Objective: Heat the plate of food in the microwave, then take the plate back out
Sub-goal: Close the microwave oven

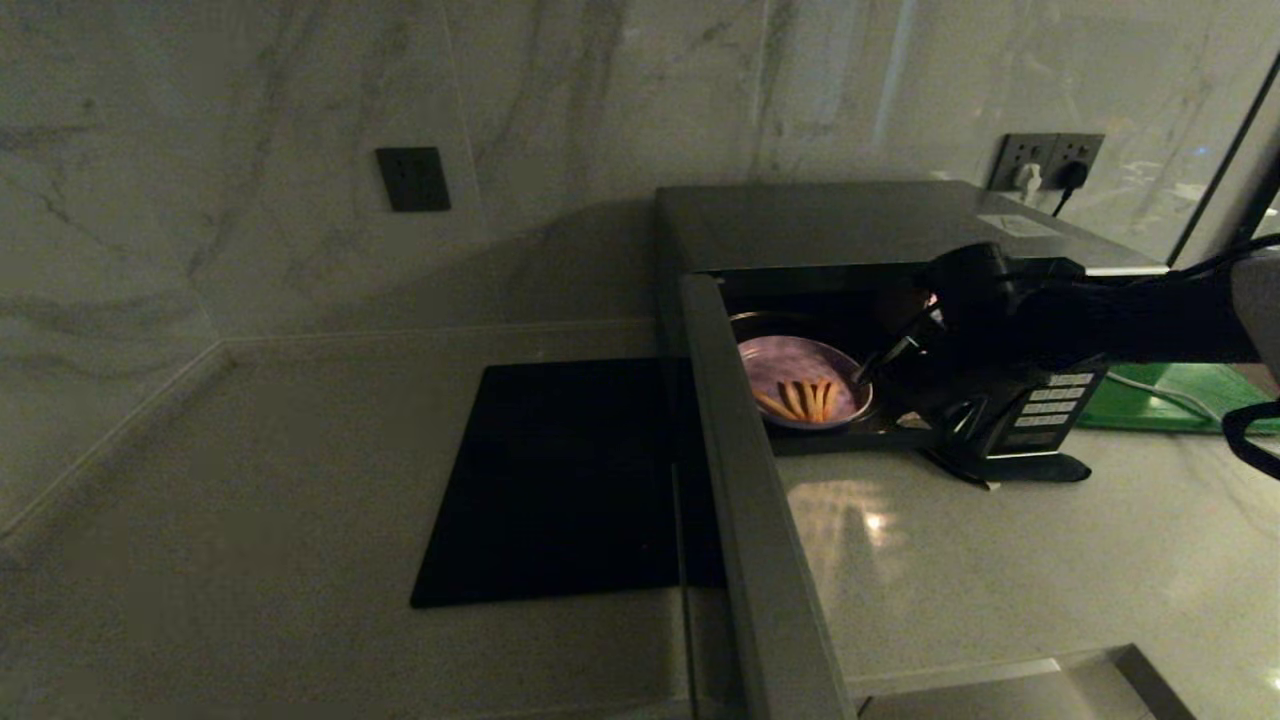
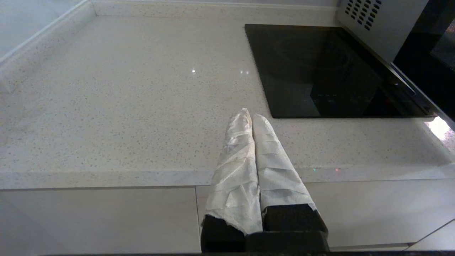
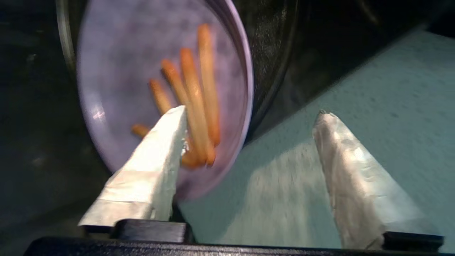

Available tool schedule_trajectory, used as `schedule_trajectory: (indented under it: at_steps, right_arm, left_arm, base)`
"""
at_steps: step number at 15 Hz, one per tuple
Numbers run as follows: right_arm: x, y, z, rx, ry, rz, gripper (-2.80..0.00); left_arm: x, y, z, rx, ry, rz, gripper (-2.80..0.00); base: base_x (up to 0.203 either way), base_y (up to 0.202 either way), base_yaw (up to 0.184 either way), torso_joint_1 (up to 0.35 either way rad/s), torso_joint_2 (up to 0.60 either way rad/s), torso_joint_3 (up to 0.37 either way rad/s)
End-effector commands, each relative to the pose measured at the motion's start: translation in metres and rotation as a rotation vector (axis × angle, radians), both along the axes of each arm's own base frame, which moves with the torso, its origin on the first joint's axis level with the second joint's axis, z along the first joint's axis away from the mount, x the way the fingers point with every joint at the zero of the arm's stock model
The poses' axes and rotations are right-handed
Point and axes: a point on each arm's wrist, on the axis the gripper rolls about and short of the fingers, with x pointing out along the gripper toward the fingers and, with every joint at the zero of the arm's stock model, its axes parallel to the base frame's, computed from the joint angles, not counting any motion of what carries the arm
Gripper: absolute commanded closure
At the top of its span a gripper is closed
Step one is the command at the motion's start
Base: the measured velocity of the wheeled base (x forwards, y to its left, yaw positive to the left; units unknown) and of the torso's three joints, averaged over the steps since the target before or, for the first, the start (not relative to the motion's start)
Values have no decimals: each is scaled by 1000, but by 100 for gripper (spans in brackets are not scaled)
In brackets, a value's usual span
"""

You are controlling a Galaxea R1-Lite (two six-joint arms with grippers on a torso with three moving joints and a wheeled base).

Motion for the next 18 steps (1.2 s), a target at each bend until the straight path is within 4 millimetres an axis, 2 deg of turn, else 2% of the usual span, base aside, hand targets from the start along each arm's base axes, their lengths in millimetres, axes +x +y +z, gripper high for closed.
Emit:
schedule_trajectory:
  at_steps: [1, 6, 7, 10, 13, 16, 18]
  right_arm:
    - [-32, -6, 31, 6, -37, -3, -280]
    - [-130, -19, 60, -44, -39, 45, -280]
    - [-151, -23, 66, -56, -53, 54, 0]
    - [-204, -31, 81, -109, -86, 66, 0]
    - [-244, -33, 99, -148, -180, 115, 0]
    - [-272, -18, 114, -187, -278, 272, 0]
    - [-278, -8, 139, -169, -381, 335, 0]
  left_arm:
    - [0, 0, 0, -1, 0, 0, 0]
    - [0, 0, 0, -1, 0, 0, 0]
    - [0, 0, 0, -1, 0, 2, 0]
    - [0, 0, 0, -1, 0, 2, 0]
    - [0, 0, 0, -1, 0, 0, 0]
    - [0, 0, 0, -1, 0, 2, 0]
    - [0, 0, 0, -1, 0, 1, 0]
  base:
    - [0, 0, 0, 0, 0, 0]
    - [0, 0, 0, 0, 0, 0]
    - [0, 0, 0, 0, 0, 0]
    - [0, 0, 0, 0, 0, 0]
    - [0, 0, 0, 0, 0, 0]
    - [0, 0, 0, 0, 0, 0]
    - [0, 0, 0, 0, 0, 0]
